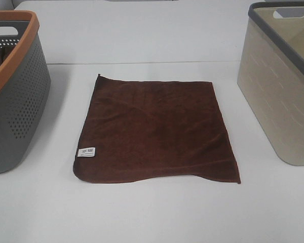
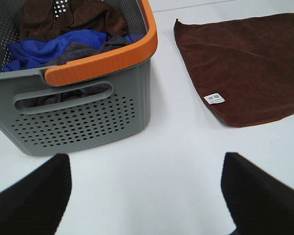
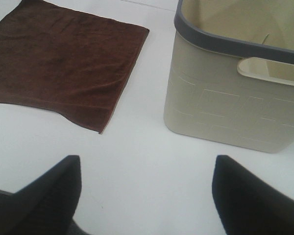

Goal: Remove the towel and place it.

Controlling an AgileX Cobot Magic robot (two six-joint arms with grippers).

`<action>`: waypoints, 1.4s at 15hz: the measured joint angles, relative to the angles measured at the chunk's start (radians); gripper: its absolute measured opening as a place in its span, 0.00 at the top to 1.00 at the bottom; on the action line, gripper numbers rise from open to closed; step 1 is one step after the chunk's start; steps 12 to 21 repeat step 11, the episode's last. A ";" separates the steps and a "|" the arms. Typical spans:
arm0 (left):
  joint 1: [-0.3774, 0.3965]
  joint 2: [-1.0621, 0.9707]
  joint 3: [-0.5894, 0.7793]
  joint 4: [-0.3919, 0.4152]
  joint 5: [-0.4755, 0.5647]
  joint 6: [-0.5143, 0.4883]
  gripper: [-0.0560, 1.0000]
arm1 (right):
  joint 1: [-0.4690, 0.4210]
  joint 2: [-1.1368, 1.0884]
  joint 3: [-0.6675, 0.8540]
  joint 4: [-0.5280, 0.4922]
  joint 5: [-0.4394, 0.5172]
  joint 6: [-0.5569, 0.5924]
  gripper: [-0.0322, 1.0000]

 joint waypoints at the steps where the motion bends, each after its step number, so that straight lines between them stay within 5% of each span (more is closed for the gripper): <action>1: 0.000 0.000 0.000 0.000 0.000 0.000 0.20 | 0.000 0.000 0.000 0.000 0.000 0.000 0.28; 21: 0.000 0.000 0.000 0.000 0.000 0.000 0.20 | 0.000 0.000 0.000 0.000 0.000 0.000 0.28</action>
